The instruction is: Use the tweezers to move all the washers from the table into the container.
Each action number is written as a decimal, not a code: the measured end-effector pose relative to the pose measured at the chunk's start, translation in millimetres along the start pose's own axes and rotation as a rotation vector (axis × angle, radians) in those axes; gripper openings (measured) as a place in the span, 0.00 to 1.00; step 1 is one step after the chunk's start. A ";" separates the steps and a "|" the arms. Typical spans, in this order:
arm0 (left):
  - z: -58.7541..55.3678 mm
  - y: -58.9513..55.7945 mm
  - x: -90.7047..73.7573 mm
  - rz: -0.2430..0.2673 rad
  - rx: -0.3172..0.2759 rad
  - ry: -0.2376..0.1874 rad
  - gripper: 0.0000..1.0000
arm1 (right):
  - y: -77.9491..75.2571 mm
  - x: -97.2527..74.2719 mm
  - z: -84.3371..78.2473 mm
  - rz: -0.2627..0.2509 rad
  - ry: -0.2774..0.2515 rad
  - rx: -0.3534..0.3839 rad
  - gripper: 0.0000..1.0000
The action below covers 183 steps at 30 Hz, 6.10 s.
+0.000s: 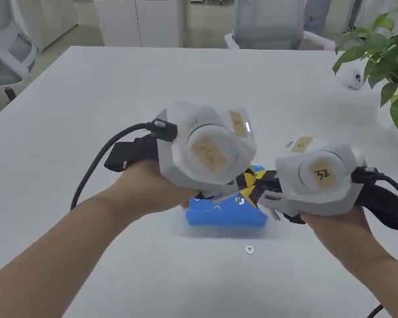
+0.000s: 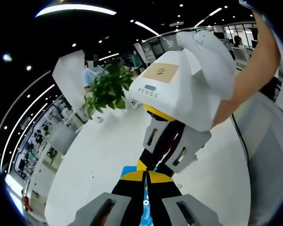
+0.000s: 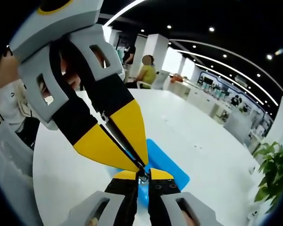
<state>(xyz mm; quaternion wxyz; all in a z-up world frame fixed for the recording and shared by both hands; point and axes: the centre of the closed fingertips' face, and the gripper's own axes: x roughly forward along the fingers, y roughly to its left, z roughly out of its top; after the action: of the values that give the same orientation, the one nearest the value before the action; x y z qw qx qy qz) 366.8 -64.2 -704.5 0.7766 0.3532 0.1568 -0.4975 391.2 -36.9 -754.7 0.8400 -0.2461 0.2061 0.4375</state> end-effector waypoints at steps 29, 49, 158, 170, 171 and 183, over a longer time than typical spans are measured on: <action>-35.0 -1.2 31.1 -0.030 -0.046 0.046 0.00 | 0.4 34.4 -31.8 0.046 0.036 0.047 0.03; -46.3 -3.5 43.0 -0.056 -0.061 0.057 0.00 | 1.6 44.9 -45.4 0.062 0.061 0.077 0.03; -33.4 -63.4 28.1 -0.162 -0.111 0.021 0.00 | 46.5 0.1 -74.0 0.067 0.051 0.238 0.07; -32.3 -64.3 29.1 -0.160 -0.094 0.027 0.00 | 46.8 1.9 -75.1 0.068 0.058 0.161 0.05; -31.8 -65.2 29.3 -0.158 -0.093 0.023 0.00 | 46.4 1.9 -75.3 0.068 0.057 0.172 0.04; -26.6 -63.9 25.9 -0.148 -0.045 0.041 0.00 | 44.4 -2.2 -69.7 0.041 0.078 0.131 0.03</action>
<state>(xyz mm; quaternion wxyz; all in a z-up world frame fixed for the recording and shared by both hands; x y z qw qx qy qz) 325.0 -78.8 -763.6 0.7420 0.3334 0.2094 -0.5426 343.8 -57.6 -819.2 0.8365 -0.2031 0.2720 0.4301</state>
